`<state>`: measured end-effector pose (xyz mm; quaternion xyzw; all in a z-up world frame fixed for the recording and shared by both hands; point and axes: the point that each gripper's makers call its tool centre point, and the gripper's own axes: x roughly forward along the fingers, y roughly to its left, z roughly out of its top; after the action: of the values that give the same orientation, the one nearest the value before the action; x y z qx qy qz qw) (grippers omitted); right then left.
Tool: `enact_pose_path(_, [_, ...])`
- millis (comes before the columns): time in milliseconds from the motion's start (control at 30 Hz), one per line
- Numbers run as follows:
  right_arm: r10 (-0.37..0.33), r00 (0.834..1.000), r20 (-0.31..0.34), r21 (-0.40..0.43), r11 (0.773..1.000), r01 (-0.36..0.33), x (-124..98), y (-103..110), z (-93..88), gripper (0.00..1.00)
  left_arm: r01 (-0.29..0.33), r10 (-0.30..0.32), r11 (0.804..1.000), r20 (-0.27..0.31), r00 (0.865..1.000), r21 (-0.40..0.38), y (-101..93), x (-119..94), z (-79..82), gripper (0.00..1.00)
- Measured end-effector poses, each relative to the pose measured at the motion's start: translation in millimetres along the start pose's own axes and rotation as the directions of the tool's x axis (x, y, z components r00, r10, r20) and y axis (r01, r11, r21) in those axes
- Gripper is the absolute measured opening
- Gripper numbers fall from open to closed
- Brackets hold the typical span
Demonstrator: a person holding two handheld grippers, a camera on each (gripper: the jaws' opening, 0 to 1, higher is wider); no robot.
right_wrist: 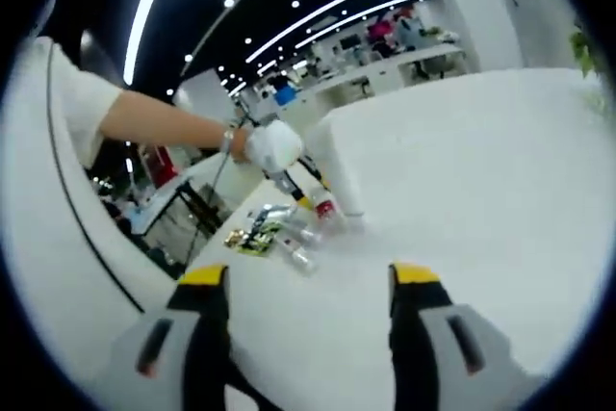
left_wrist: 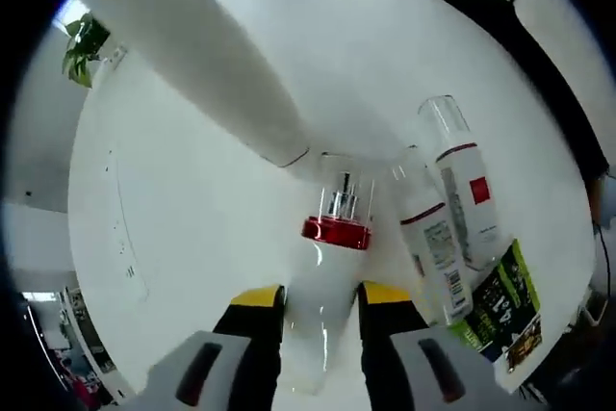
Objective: Arrange the skincare products in the storage area until every visible bottle or jar stands upright without overlapping.
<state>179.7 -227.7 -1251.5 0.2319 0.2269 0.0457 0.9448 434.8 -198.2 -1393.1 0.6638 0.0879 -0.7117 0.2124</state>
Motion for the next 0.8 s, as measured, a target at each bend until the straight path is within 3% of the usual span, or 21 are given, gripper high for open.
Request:
enact_pose_path(100, [0.005, 1.0, 0.0, 0.002, 1.0, -0.005, 0, 0, 0.9, 0.65, -0.004, 0.004, 1.0, -0.013, 1.0, -0.019, 0.3, 2, 1.6, 0.32])
enact_pose_path(200, [0.005, 1.0, 0.016, 0.013, 1.0, -0.005, -5, -3, 3.9, 0.64, -0.035, 0.041, 0.997, -0.077, 0.996, 0.072, -1.5, 8, -2.2, 0.35])
enact_pose_path(233, [0.006, 1.0, 0.02, 0.022, 1.0, -0.007, -5, -4, 3.9, 0.64, -0.036, 0.043, 0.995, -0.071, 0.997, 0.092, -1.1, 6, 1.0, 0.33])
enact_pose_path(267, [0.006, 1.0, 0.024, 0.028, 1.0, -0.006, -6, -6, 3.7, 0.64, -0.02, 0.025, 0.998, -0.085, 0.996, 0.057, -4.4, 6, -0.8, 0.33])
enact_pose_path(500, [0.005, 0.999, 0.038, 0.057, 0.998, -0.007, -1, -7, -5.8, 0.65, -0.005, 0.018, 0.995, -0.133, 0.991, 0.099, -4.6, 7, -0.2, 0.33])
enact_pose_path(800, [0.008, 0.997, 0.077, 0.112, 0.994, -0.016, 7, 2, -7.6, 0.64, -0.029, 0.041, 0.994, -0.115, 0.993, 0.107, -6.2, 6, -1.2, 0.31])
